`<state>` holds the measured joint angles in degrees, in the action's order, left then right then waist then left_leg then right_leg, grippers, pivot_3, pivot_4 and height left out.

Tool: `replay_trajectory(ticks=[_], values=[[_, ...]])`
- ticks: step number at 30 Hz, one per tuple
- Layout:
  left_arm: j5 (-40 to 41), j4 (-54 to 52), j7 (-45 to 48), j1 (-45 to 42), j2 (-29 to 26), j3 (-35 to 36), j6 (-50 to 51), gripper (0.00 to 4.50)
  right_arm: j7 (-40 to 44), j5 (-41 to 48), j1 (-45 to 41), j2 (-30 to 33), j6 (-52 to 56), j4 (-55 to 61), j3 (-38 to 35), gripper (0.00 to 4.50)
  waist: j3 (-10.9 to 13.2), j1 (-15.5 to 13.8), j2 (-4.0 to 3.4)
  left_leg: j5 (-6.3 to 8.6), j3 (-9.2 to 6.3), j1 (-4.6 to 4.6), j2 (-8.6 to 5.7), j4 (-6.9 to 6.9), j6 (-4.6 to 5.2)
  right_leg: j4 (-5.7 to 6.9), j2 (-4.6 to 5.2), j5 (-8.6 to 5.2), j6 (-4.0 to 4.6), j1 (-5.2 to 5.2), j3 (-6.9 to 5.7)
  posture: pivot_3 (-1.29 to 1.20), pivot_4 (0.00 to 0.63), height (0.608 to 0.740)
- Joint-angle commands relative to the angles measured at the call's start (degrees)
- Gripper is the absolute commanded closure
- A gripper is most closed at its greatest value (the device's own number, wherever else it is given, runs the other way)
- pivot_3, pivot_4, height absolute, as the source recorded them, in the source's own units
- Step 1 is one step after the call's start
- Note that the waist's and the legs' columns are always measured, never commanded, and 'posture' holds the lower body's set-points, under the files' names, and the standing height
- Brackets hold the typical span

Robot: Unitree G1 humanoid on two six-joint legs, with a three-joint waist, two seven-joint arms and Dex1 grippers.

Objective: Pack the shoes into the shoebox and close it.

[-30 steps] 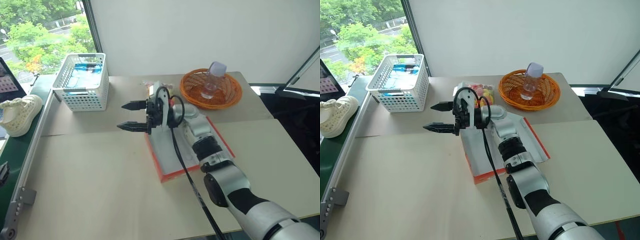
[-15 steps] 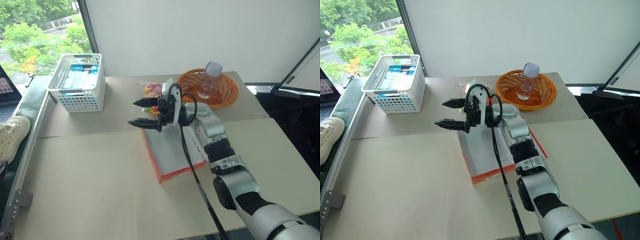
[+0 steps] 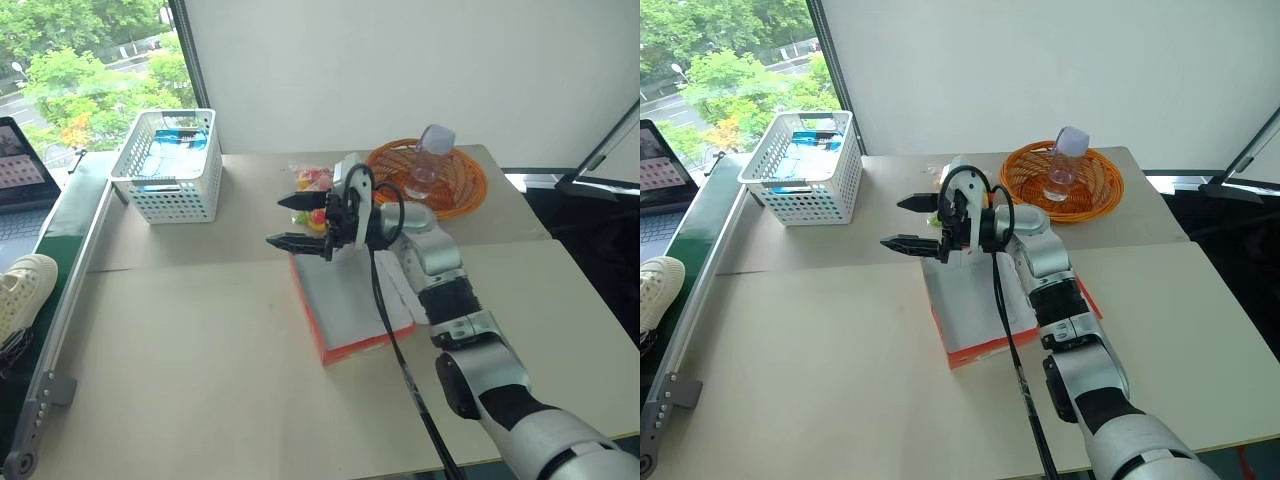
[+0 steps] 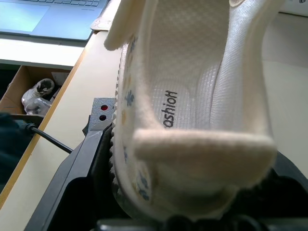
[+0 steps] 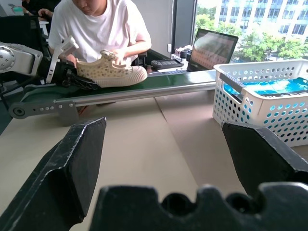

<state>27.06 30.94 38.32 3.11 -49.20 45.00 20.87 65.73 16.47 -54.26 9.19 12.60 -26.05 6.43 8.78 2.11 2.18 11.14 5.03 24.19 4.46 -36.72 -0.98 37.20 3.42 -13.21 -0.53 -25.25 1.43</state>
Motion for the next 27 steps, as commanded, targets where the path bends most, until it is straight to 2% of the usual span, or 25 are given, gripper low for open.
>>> replay_trajectory(ticks=[1,3,6,8,13,17,20,27], values=[[1.14,-8.28,-1.67,-2.01,0.69,-1.91,2.25,1.6,-0.56,0.54,-1.1,0.34,-0.58,2.45,-0.43,0.0,0.01,-0.56,-0.01,-0.04,-0.01,0.04,0.05,0.0,-0.07,0.0,0.01,-0.01,0.01,0.01,-0.09,0.0,0.15,0.74],[2.1,-14.19,-3.05,-3.16,0.77,-2.25,3.85,1.6,-0.66,0.55,-1.25,0.46,-0.72,2.36,-0.39,0.0,0.0,-1.25,0.04,-0.11,-0.02,0.12,0.07,0.0,-0.17,-0.02,0.01,-0.01,0.01,0.0,-0.17,0.0,0.15,0.74],[6.05,-29.75,-6.57,-8.28,0.68,-4.64,9.76,1.6,-1.25,1.02,-1.63,0.49,-0.15,2.69,-0.85,0.0,0.04,-1.83,0.6,-0.14,-0.14,0.32,0.09,-0.01,-0.23,-0.08,0.02,0.0,0.01,-0.02,-0.37,0.0,0.15,0.74],[7.66,-35.74,-8.41,-11.07,0.9,-6.28,12.64,1.6,-1.86,2.0,-1.91,0.42,1.16,3.12,-1.64,0.0,0.12,-1.87,0.93,-0.2,-0.23,0.54,0.16,-0.04,-0.26,-0.11,-0.01,0.03,0.05,-0.11,-0.52,0.0,0.15,0.74],[11.58,-49.75,-13.06,-20.24,3.44,-15.76,20.1,1.6,-9.57,8.79,-4.71,0.52,15.43,2.47,-8.37,0.0,0.05,-1.2,1.06,-0.42,-0.16,0.55,0.1,-0.04,0.16,-0.26,0.04,0.16,-0.08,-0.04,-0.48,0.0,0.15,0.74],[12.02,-54.27,-16.12,-29.32,7.92,-26.45,23.68,1.6,-23.75,14.73,-7.86,0.41,27.23,-1.46,-18.49,0.0,0.14,-1.2,0.93,-0.45,-0.21,0.49,0.15,-0.02,0.16,-0.13,-0.09,0.13,0.0,-0.04,-0.47,0.0,0.15,0.74],[11.32,-54.53,-17.01,-33.89,11.16,-31.27,24.53,1.6,-30.57,20.7,-7.5,-1.06,33.27,1.57,-24.87,0.0,0.14,-1.08,0.93,-0.48,-0.24,0.5,0.16,-0.03,0.14,-0.14,-0.15,0.15,0.03,-0.03,-0.44,0.0,0.15,0.74],[10.22,-53.89,-18.67,-39.44,21.1,-39.69,24.19,1.6,-41.05,26.27,-0.83,-4.39,37.48,9.85,-29.79,0.0,0.17,-1.07,0.88,-0.47,-0.29,0.56,0.12,-0.02,0.19,-0.23,-0.18,0.14,-0.03,-0.01,-0.38,0.0,0.15,0.74]])
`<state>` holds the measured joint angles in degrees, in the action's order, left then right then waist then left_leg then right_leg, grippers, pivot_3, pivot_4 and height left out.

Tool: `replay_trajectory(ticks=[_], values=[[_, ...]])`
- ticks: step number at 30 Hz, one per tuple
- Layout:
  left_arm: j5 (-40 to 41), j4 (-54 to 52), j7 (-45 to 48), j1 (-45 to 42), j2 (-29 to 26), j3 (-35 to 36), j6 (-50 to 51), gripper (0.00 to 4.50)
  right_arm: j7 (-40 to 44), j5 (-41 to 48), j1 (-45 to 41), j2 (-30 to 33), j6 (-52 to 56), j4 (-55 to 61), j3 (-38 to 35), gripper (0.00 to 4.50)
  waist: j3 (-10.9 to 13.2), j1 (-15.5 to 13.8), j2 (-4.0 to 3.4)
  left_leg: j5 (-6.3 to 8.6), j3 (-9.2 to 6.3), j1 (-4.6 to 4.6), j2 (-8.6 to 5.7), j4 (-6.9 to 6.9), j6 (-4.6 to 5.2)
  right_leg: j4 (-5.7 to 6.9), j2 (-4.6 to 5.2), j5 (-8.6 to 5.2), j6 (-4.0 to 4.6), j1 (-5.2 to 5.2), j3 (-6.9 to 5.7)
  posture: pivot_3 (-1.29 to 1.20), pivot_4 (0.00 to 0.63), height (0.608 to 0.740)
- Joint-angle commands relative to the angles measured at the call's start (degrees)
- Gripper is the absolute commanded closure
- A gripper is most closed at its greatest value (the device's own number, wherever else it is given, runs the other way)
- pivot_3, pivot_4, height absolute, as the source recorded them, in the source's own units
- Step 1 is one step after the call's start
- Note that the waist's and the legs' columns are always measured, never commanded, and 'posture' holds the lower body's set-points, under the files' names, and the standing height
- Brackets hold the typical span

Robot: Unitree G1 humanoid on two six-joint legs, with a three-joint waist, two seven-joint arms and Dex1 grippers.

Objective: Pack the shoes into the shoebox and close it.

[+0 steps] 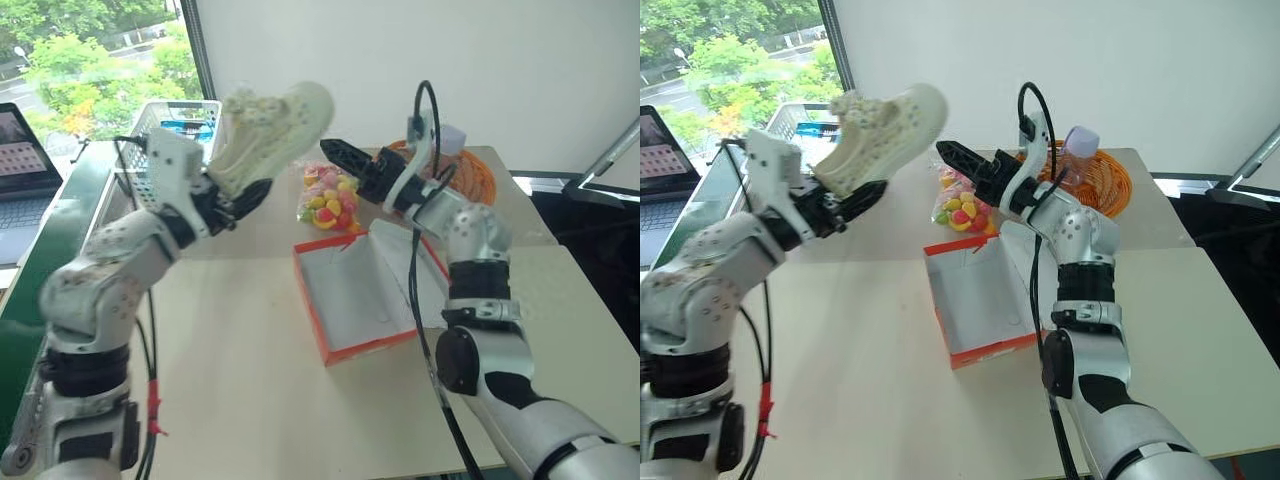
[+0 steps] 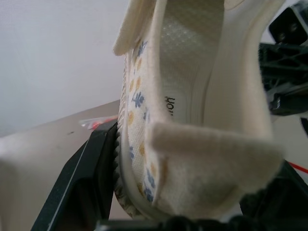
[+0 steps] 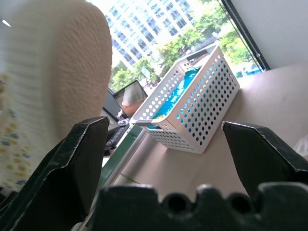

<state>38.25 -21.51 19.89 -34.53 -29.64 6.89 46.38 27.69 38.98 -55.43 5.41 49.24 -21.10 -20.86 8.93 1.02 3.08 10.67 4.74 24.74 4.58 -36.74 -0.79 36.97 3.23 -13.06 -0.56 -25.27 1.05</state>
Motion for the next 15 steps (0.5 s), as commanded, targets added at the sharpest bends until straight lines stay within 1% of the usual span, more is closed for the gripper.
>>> replay_trajectory(ticks=[1,4,6,8,12,15], values=[[-1.43,-1.22,-0.15,-1.92,2.16,-2.3,-1.62,1.6,-4.05,5.0,0.49,-0.9,1.04,5.54,-3.4,0.0,0.05,0.04,-0.07,0.0,0.01,0.0,-0.01,-0.01,0.0,0.0,0.0,0.01,-0.02,0.0,0.02,0.0,0.15,0.74],[-2.45,-0.33,0.47,-2.34,3.38,-3.71,-2.16,1.6,-5.86,7.46,1.26,-0.61,1.78,8.11,-4.61,0.0,0.14,0.05,-0.22,-0.02,0.01,0.0,-0.05,-0.1,0.03,0.04,0.01,0.05,-0.08,0.0,0.08,0.0,0.15,0.74],[-3.34,0.97,1.07,-2.66,3.34,-3.43,-2.93,1.6,-6.42,9.56,2.44,0.72,3.33,10.4,-5.46,0.0,0.14,0.0,-0.23,-0.03,-0.04,-0.01,-0.05,-0.1,0.04,0.05,-0.03,0.05,-0.08,0.01,0.07,0.0,0.15,0.74],[-4.64,2.45,1.93,-2.62,2.27,-2.61,-4.06,1.6,-6.38,11.54,4.3,2.63,5.72,12.8,-5.85,0.0,0.14,-0.11,-0.24,-0.03,-0.05,-0.01,-0.06,-0.1,0.04,0.02,-0.02,0.04,-0.09,0.03,0.07,0.0,0.15,0.74],[-7.37,6.45,3.45,-3.53,-1.2,0.28,-7.06,1.6,-4.62,12.17,9.73,9.23,10.84,16.67,-3.74,0.0,0.14,-0.17,-0.24,-0.02,-0.05,0.0,-0.08,-0.1,0.05,-0.03,0.0,0.03,-0.11,0.05,0.07,0.0,0.15,0.74],[-9.06,8.37,4.34,-4.09,-2.49,0.93,-9.08,1.6,-3.89,12.73,11.65,11.48,12.22,18.38,-2.9,0.0,0.15,0.04,-0.24,-0.03,-0.05,0.0,-0.08,-0.1,0.05,-0.02,0.0,0.03,-0.11,0.05,0.07,0.0,0.15,0.74]])
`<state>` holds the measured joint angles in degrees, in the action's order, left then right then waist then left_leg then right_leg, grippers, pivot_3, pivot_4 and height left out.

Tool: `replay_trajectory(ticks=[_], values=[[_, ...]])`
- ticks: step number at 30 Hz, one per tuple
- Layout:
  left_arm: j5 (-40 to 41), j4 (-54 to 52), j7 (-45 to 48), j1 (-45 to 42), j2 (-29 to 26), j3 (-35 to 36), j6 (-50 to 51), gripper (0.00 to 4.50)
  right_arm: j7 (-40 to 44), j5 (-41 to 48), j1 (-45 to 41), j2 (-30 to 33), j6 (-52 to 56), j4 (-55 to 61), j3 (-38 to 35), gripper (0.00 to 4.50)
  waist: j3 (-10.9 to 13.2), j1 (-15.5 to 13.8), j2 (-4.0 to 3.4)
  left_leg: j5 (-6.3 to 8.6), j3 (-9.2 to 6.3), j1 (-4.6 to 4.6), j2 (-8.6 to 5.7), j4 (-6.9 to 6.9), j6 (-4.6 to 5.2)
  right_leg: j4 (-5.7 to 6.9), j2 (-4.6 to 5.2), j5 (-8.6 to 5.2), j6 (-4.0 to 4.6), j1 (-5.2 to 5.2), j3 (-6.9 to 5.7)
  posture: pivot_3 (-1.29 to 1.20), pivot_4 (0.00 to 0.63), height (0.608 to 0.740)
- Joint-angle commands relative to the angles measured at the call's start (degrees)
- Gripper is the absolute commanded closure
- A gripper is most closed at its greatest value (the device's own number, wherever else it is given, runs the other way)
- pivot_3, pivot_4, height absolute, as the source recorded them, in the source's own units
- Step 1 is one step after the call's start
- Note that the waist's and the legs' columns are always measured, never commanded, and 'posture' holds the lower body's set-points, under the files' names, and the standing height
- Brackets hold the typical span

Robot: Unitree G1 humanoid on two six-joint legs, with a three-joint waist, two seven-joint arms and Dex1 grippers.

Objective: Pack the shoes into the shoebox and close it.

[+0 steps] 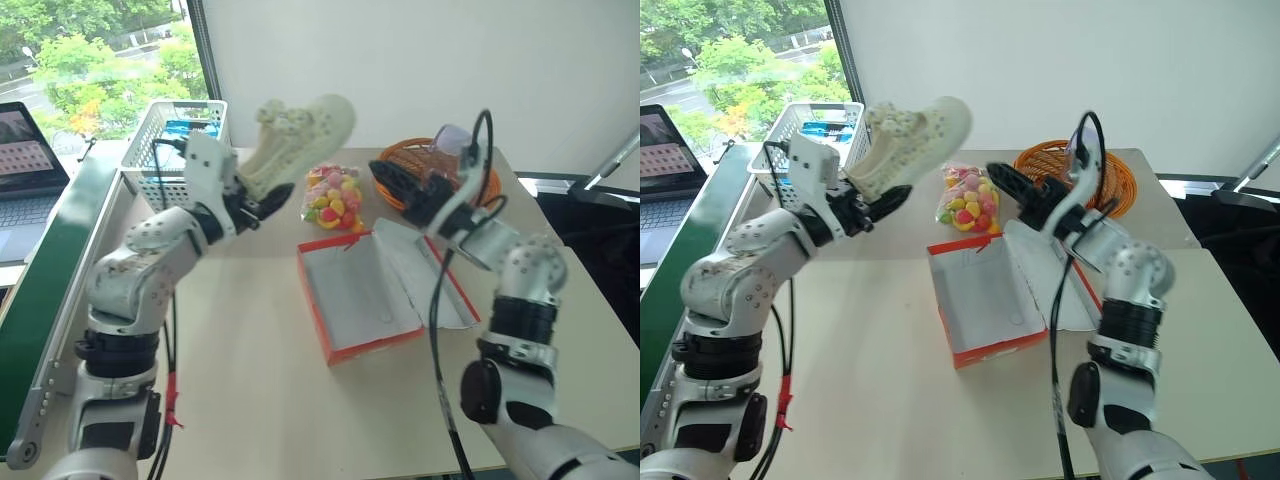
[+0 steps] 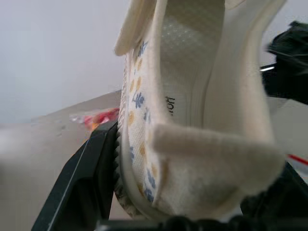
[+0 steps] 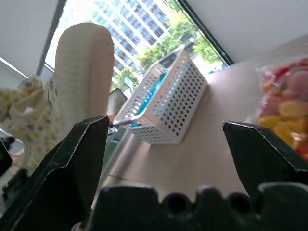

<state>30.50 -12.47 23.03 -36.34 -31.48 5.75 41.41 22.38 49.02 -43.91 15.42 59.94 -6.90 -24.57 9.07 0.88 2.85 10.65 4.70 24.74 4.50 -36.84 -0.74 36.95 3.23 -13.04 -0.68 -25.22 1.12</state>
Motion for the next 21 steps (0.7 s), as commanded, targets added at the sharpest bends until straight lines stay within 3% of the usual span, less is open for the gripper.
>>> replay_trajectory(ticks=[1,10,14,21], values=[[-1.53,-0.48,1.27,-2.28,-0.3,1.93,-4.39,1.6,1.27,3.52,-0.03,1.47,1.95,4.41,0.56,0.0,0.01,0.25,-0.01,0.0,0.01,0.0,0.0,0.0,0.0,0.0,0.0,0.0,0.0,-0.01,0.03,0.0,0.15,0.74],[-3.31,-9.26,-2.69,1.51,7.22,-4.13,-2.65,1.6,0.64,8.81,-0.43,0.1,4.76,9.09,3.45,0.0,0.01,-0.13,-0.01,0.01,-0.02,0.06,-0.01,0.0,0.01,-0.07,0.01,0.02,-0.05,0.01,0.03,0.0,0.15,0.74],[-0.18,-13.15,-4.95,3.61,11.96,-2.38,-1.72,1.6,0.08,13.02,-0.28,-1.0,4.95,11.67,3.07,0.0,0.01,-0.12,-0.01,0.01,-0.04,0.09,-0.01,-0.02,0.01,-0.06,0.01,0.02,-0.06,0.0,0.02,0.0,0.15,0.74],[-0.77,-15.32,-6.84,4.86,15.15,-5.76,-0.58,1.6,-2.49,14.01,-0.88,-3.41,1.55,10.46,3.63,0.0,0.01,-0.03,-0.01,0.0,-0.08,-0.01,-0.03,-0.05,0.02,-0.02,-0.01,0.02,-0.06,0.08,0.03,0.0,0.15,0.74]])
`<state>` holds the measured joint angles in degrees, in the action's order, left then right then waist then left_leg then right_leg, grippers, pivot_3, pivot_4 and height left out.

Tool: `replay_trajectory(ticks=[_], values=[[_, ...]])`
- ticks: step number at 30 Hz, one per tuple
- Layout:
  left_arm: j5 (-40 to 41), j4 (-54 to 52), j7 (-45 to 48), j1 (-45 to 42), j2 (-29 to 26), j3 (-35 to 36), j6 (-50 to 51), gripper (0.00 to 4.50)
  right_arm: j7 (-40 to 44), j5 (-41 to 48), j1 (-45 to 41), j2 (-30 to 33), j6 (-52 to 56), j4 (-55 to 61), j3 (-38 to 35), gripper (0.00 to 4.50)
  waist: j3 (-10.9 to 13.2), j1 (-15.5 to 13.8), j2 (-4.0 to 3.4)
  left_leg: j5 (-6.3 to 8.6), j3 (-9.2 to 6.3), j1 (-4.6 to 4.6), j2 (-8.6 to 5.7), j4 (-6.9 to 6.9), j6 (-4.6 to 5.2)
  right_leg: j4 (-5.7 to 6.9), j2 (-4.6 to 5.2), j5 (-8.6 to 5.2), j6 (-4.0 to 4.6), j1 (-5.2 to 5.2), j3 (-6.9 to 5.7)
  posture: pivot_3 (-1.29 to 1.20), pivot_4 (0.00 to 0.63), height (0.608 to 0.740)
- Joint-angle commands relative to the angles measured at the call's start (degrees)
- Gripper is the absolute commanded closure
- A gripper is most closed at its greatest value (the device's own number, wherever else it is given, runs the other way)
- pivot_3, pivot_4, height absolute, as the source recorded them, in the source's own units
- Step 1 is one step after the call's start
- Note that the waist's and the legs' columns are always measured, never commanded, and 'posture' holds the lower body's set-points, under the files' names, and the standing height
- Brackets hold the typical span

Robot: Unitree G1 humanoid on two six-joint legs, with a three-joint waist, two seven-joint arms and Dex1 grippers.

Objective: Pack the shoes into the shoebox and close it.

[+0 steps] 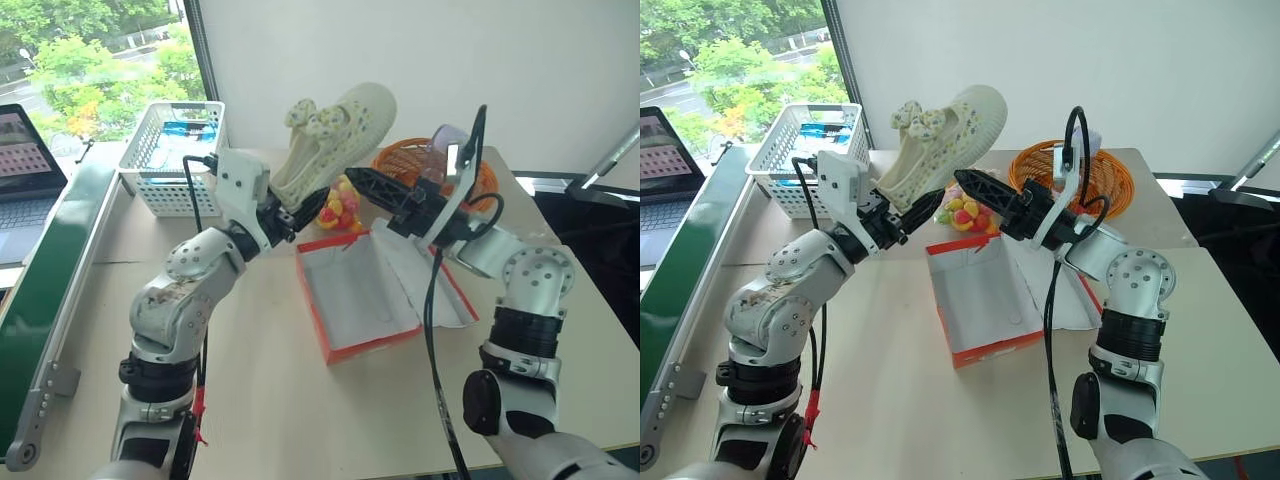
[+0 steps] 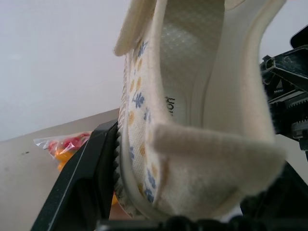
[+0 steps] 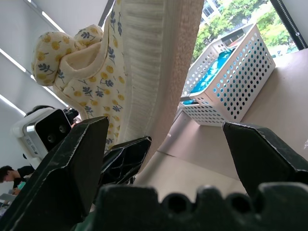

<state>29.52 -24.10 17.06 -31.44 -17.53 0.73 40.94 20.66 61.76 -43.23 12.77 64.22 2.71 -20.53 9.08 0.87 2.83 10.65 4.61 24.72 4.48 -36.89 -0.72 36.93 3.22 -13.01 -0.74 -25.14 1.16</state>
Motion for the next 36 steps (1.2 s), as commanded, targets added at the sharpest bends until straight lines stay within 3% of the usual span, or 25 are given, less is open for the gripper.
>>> replay_trajectory(ticks=[1,9,12,18,22,26,32,34,36], values=[[0.13,-3.9,-1.09,0.22,1.47,-0.9,0.0,1.6,-1.03,1.2,-1.95,-1.28,-3.55,0.42,-0.57,0.0,0.0,-0.02,0.0,0.0,0.0,0.01,0.0,0.0,0.0,-0.02,0.0,0.0,0.0,0.0,0.0,0.0,0.15,0.74],[0.24,-5.48,-2.35,1.86,2.75,-1.53,0.83,1.6,-3.38,1.47,-4.37,-2.96,-8.03,-3.21,-2.18,0.0,0.0,-0.05,0.0,0.0,-0.02,0.03,-0.02,0.0,0.01,-0.03,0.01,0.0,-0.01,-0.01,-0.01,0.0,0.15,0.74],[0.26,-5.69,-2.51,2.0,2.74,-1.41,1.09,1.6,-4.37,0.78,-4.58,-3.2,-9.94,-4.68,-2.51,0.74,0.0,-0.08,0.0,0.0,-0.02,0.03,-0.02,0.0,0.01,-0.03,0.01,0.0,-0.02,-0.01,-0.01,0.0,0.15,0.74],[0.99,-6.19,-2.82,2.01,2.8,-0.87,1.78,1.6,-5.4,0.17,-5.24,-4.0,-12.83,-6.38,-2.0,2.78,0.0,0.01,0.0,0.0,-0.03,0.03,-0.03,0.0,0.01,-0.04,0.01,0.0,-0.02,-0.01,-0.01,0.0,0.15,0.74],[1.01,-6.33,-3.46,2.1,2.48,0.18,2.37,1.6,-5.77,-0.66,-5.64,-4.33,-13.92,-7.18,-1.29,3.88,0.0,0.04,0.0,0.0,-0.04,0.03,-0.02,0.0,0.01,-0.02,0.01,0.0,-0.02,-0.01,-0.01,0.0,0.15,0.74],[4.53,-8.4,-1.33,3.46,0.05,2.77,4.66,0.07,-4.74,-3.75,-6.07,-3.15,-15.63,-7.75,0.43,4.03,0.0,0.04,0.0,0.0,-0.04,0.04,-0.02,0.0,0.01,-0.03,0.0,0.0,-0.01,-0.01,-0.01,0.0,0.15,0.74],[10.67,-10.12,5.85,3.13,-9.59,6.29,10.02,0.0,0.08,-7.1,-9.55,1.9,-15.54,-9.12,2.51,4.04,0.03,0.03,-0.04,0.0,-0.05,0.04,-0.02,0.0,0.01,-0.02,0.01,0.0,-0.02,-0.02,-0.02,0.0,0.15,0.74],[10.75,-9.74,9.9,3.4,-16.5,8.24,10.8,0.0,0.58,-9.5,-12.58,7.19,-10.38,-9.92,5.58,4.04,0.05,0.15,-0.07,0.0,-0.05,0.06,-0.02,0.0,0.01,-0.03,0.01,0.0,-0.02,-0.05,-0.02,0.0,0.15,0.74],[9.33,-9.59,13.43,5.33,-22.5,8.27,10.37,0.0,4.32,-13.67,-14.51,15.2,-3.41,-7.84,14.05,4.04,0.13,0.21,-0.2,0.0,-0.04,0.07,-0.02,0.01,0.01,-0.01,0.0,-0.01,0.0,-0.1,-0.02,0.0,0.15,0.74]])
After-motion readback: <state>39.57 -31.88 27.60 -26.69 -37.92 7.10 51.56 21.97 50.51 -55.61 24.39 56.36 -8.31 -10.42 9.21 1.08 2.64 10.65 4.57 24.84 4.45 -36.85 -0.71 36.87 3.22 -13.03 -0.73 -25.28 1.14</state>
